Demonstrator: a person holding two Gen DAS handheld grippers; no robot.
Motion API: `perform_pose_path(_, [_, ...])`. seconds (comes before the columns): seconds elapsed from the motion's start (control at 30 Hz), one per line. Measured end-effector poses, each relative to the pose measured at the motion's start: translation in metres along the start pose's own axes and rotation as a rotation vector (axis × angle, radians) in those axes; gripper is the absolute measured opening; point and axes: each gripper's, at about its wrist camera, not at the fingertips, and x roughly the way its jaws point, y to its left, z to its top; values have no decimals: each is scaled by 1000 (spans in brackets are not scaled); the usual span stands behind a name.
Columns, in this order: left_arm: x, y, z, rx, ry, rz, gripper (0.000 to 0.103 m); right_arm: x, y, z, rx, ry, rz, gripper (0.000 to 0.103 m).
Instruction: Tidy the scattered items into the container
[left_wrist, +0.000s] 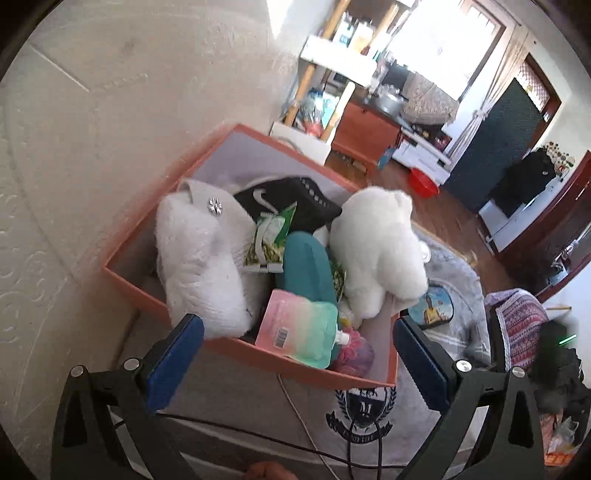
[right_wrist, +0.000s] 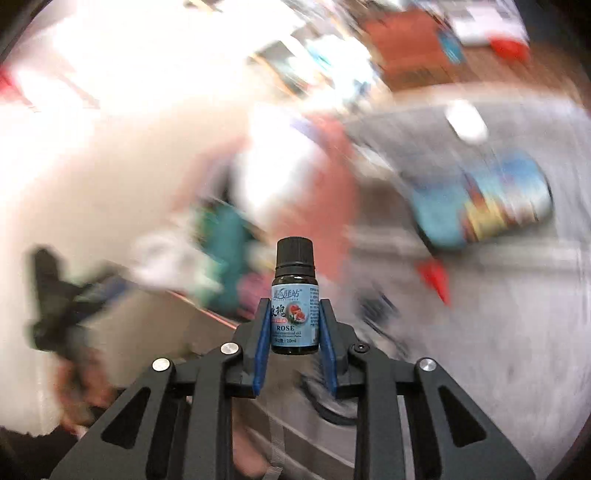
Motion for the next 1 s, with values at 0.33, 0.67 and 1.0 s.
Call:
perform_pose_path(0.33, [-1, 7, 1, -28, 3, 0, 103, -1, 55, 40, -149, -125, -180, 64])
perform_pose_path(0.67, [2, -27, 1, 126, -38, 62, 103, 112, -103, 7, -65, 215, -434, 55])
perform_pose_path(1.0, [5, -31, 1, 135, -29, 77, 103, 113, -131, -12, 16, 204, -396, 25])
